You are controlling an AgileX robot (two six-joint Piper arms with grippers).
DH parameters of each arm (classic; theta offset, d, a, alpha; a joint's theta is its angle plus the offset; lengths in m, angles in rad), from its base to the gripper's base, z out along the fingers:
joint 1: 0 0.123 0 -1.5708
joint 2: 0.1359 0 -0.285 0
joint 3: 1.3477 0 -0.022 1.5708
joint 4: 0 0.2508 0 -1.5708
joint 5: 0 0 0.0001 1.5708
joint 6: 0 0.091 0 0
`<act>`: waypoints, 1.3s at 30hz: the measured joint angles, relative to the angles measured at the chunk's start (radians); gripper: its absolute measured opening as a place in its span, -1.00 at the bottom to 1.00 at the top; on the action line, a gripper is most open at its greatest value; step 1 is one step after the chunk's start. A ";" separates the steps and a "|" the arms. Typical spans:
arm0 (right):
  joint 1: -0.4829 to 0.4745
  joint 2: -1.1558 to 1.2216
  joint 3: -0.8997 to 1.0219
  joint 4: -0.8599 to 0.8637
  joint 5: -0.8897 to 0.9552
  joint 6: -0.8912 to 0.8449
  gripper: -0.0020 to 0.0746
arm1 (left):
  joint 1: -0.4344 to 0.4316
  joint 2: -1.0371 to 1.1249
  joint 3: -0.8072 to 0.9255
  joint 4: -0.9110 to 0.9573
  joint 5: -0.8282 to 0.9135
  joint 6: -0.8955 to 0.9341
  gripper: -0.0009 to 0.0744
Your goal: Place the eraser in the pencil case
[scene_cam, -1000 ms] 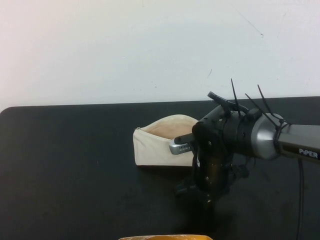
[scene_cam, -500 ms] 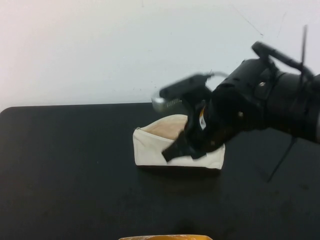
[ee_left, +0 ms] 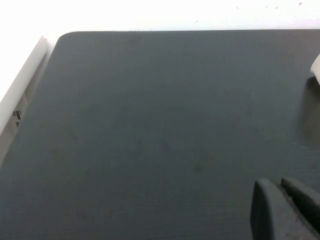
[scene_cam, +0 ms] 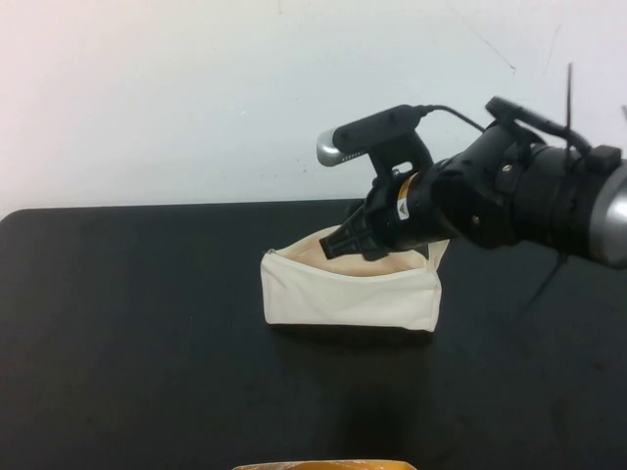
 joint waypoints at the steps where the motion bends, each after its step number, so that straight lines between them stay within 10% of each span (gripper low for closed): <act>1: -0.003 0.007 0.002 0.000 -0.009 0.006 -0.14 | 0.000 0.000 0.000 0.000 0.000 0.000 -0.98; 7: -0.006 0.018 0.002 0.002 -0.009 0.043 0.33 | 0.000 0.000 0.000 0.000 0.000 0.000 -0.98; 16: -0.003 -0.238 0.110 0.002 0.080 0.043 -0.82 | 0.000 0.000 0.000 0.000 0.000 0.000 -0.98; 39: 0.026 -1.341 0.857 0.000 0.143 -0.146 -0.95 | 0.000 0.000 0.000 0.000 0.000 0.000 -0.98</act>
